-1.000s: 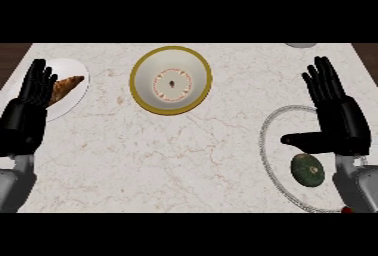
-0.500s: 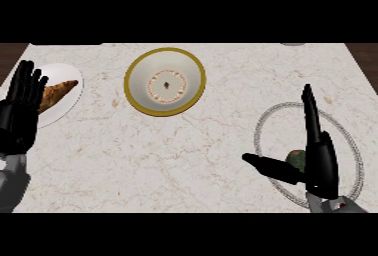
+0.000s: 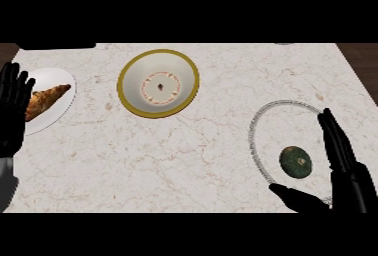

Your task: Pick the squash from the placemat and place it in the bowl

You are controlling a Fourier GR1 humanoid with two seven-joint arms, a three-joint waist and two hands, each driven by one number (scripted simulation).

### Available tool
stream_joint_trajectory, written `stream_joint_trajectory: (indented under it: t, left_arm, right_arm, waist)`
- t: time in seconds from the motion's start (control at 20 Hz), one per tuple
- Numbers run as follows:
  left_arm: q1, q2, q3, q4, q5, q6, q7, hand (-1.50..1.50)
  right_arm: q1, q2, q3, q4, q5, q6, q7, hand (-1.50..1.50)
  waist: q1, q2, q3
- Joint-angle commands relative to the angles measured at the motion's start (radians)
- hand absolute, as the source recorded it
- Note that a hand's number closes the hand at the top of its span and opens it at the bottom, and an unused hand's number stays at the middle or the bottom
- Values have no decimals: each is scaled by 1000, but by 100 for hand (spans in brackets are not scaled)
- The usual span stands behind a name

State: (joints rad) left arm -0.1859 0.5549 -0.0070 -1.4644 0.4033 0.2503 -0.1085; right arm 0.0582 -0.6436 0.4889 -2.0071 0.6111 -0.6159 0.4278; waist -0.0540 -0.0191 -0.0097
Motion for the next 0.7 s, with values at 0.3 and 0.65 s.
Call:
stream_joint_trajectory:
  t: [0.3,0.65]
  left_arm:
    - [-8,-4,6,-16,-2,-2,12,0]
    - [-46,-30,8,24,-10,-32,3,0]
  right_arm:
    - [96,-273,-19,-394,-33,510,530,-150]
    - [-6,-223,30,-498,-113,743,806,-150]
  waist:
    - [23,12,3]
    - [50,19,7]
